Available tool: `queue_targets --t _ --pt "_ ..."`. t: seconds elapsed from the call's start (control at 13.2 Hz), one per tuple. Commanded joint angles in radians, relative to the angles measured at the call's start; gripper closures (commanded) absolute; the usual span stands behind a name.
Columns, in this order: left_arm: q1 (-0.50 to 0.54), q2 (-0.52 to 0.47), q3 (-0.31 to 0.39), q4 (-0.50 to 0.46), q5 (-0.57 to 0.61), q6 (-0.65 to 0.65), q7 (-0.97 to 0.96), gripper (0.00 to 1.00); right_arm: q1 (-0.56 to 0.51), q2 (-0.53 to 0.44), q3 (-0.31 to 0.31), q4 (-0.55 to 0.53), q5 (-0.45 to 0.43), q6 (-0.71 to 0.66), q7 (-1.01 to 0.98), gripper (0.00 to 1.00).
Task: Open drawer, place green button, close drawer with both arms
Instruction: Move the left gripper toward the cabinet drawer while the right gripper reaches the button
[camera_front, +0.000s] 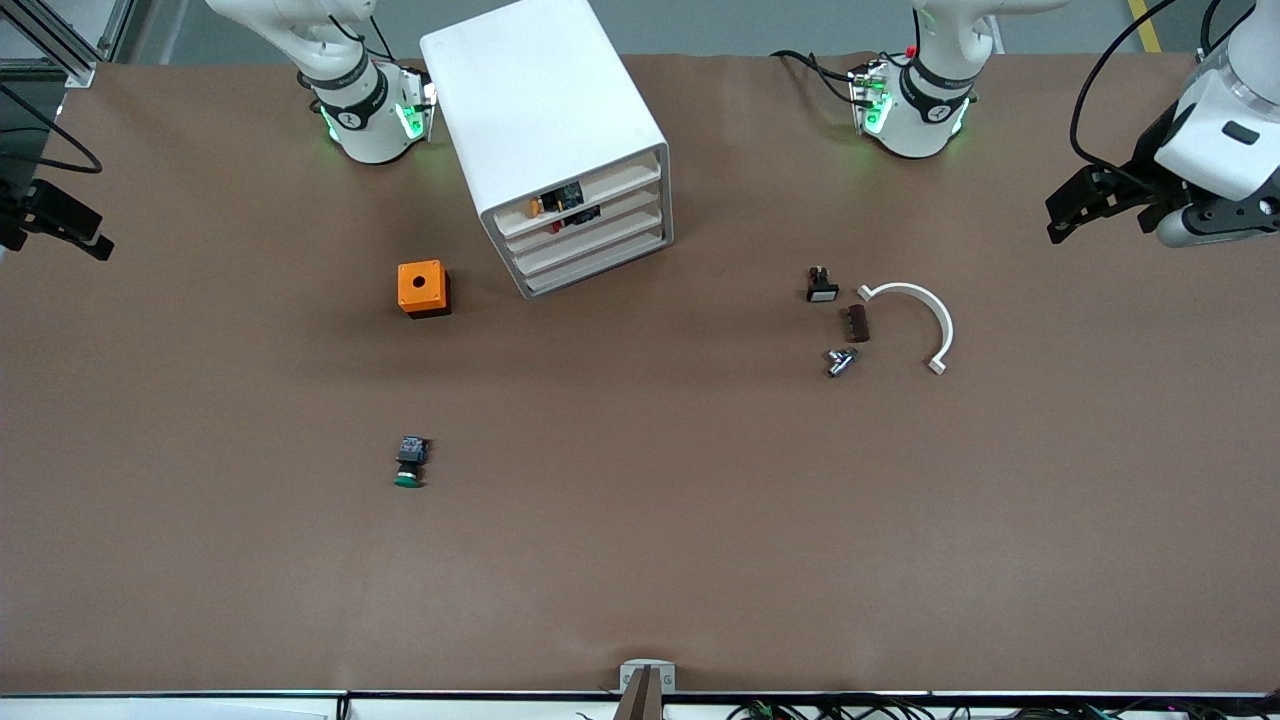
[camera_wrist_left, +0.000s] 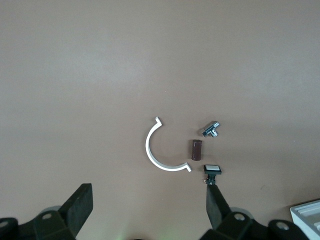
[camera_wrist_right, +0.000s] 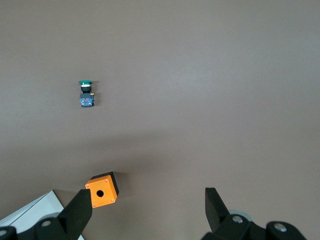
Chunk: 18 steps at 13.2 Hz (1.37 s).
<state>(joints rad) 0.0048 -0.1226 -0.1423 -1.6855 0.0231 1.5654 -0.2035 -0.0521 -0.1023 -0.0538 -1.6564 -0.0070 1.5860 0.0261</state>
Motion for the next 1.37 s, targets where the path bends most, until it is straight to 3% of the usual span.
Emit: queue_targets --t 0.0,0.3,0.61,0.99,1.29 --pt "0.007 -0.008 -0.006 0.015 0.021 -0.022 0.033 0.0 -0.011 -0.017 0.011 -0.019 -0.002 0.011 0.014 0.0" --pt "0.006 0.072 -0.006 0.087 0.02 -0.042 0.018 0.0 -0.006 -0.017 0.014 -0.019 -0.002 0.011 0.015 0.0" --pt "-0.005 0.167 -0.019 0.069 0.008 -0.053 -0.058 0.0 -0.006 -0.019 0.014 -0.019 -0.002 0.008 0.015 0.0" --pt "-0.023 0.329 -0.12 0.078 -0.028 0.015 -0.383 0.0 0.034 -0.001 0.015 -0.016 0.002 0.048 0.017 0.0" --pt "-0.107 0.49 -0.126 0.127 -0.052 0.016 -0.681 0.0 0.09 0.111 0.014 -0.011 0.035 0.139 0.018 0.0"
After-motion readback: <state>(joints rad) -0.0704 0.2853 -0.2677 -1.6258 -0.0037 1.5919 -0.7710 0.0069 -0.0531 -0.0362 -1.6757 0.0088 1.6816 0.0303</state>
